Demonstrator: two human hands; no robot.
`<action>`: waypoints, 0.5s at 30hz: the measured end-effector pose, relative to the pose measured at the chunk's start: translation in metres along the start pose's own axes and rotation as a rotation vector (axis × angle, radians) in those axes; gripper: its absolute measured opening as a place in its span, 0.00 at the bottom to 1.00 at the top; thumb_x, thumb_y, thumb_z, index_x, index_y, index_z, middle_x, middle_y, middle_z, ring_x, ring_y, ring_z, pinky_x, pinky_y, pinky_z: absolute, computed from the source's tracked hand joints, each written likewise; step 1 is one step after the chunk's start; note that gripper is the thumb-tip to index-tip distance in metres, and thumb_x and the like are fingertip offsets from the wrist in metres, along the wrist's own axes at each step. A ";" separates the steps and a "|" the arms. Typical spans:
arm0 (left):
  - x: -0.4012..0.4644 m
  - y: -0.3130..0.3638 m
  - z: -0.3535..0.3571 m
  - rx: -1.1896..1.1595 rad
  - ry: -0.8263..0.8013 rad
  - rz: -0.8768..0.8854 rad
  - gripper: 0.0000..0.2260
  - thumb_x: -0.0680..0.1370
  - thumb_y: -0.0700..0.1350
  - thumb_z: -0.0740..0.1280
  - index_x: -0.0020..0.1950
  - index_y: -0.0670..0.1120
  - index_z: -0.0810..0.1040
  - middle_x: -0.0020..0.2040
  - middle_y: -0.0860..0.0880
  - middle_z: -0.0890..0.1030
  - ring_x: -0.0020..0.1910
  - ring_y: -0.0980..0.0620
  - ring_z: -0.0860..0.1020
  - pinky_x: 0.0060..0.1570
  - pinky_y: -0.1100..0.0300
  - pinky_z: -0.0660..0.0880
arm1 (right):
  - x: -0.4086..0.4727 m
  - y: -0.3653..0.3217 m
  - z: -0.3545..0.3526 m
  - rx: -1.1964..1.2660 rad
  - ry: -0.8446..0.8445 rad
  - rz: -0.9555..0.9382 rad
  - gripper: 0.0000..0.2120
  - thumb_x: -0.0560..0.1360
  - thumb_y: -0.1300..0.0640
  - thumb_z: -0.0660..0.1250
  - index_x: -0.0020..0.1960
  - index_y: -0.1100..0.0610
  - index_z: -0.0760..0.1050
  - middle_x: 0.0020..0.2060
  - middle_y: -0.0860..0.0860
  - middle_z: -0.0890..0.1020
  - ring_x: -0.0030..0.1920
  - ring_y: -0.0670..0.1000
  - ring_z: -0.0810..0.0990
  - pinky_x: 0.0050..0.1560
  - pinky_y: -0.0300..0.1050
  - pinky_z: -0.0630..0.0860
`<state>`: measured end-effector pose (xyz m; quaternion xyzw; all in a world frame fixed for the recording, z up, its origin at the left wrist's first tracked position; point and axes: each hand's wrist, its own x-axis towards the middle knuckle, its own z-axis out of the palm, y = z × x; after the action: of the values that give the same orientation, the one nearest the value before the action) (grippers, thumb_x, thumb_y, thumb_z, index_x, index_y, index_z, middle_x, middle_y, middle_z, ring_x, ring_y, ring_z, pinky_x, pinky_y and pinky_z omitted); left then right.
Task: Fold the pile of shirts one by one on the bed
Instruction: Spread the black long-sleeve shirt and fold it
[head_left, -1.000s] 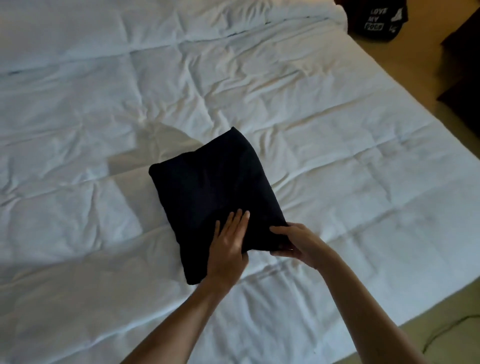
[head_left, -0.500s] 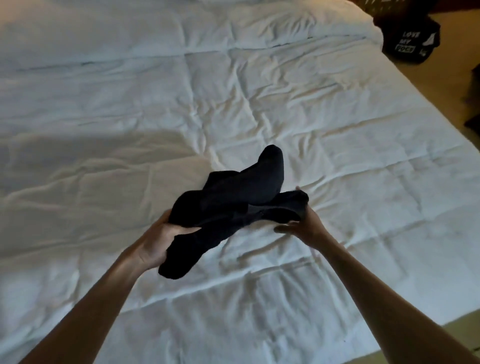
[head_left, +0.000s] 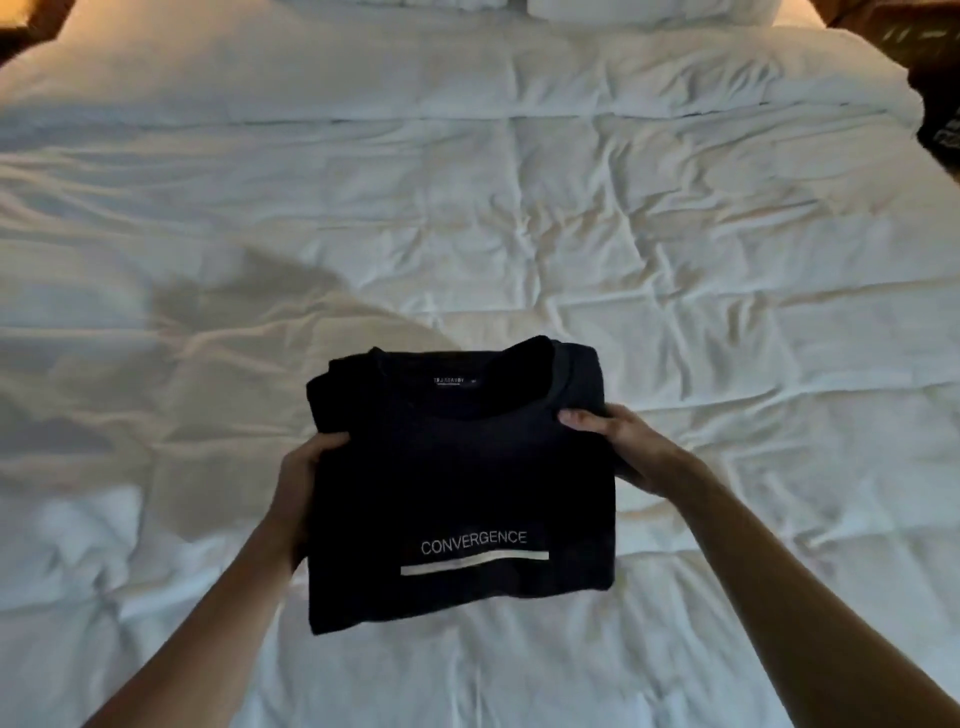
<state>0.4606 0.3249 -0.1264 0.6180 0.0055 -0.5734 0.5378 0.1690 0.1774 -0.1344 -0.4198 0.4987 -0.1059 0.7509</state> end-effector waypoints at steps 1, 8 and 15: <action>0.010 -0.005 -0.011 0.034 0.015 -0.057 0.13 0.75 0.47 0.64 0.49 0.40 0.83 0.39 0.41 0.83 0.34 0.44 0.82 0.35 0.56 0.80 | 0.014 0.017 0.005 -0.073 0.093 0.068 0.23 0.71 0.49 0.74 0.63 0.58 0.77 0.53 0.54 0.85 0.52 0.53 0.84 0.57 0.51 0.80; 0.057 -0.021 -0.018 0.515 0.423 0.230 0.08 0.76 0.54 0.72 0.48 0.50 0.84 0.45 0.49 0.84 0.47 0.49 0.81 0.50 0.56 0.76 | 0.043 0.037 0.033 -0.476 0.673 -0.175 0.21 0.73 0.41 0.71 0.61 0.51 0.77 0.50 0.50 0.81 0.48 0.51 0.81 0.48 0.44 0.76; 0.073 -0.004 -0.017 0.595 0.515 0.583 0.06 0.80 0.45 0.68 0.52 0.43 0.80 0.41 0.46 0.81 0.43 0.47 0.78 0.46 0.55 0.72 | 0.054 -0.004 0.021 -0.419 0.644 -0.177 0.05 0.76 0.56 0.70 0.49 0.57 0.81 0.42 0.51 0.83 0.45 0.53 0.82 0.47 0.47 0.78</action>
<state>0.4948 0.2932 -0.1849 0.8424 -0.1992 -0.2043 0.4571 0.2135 0.1544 -0.1642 -0.5506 0.6816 -0.1923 0.4419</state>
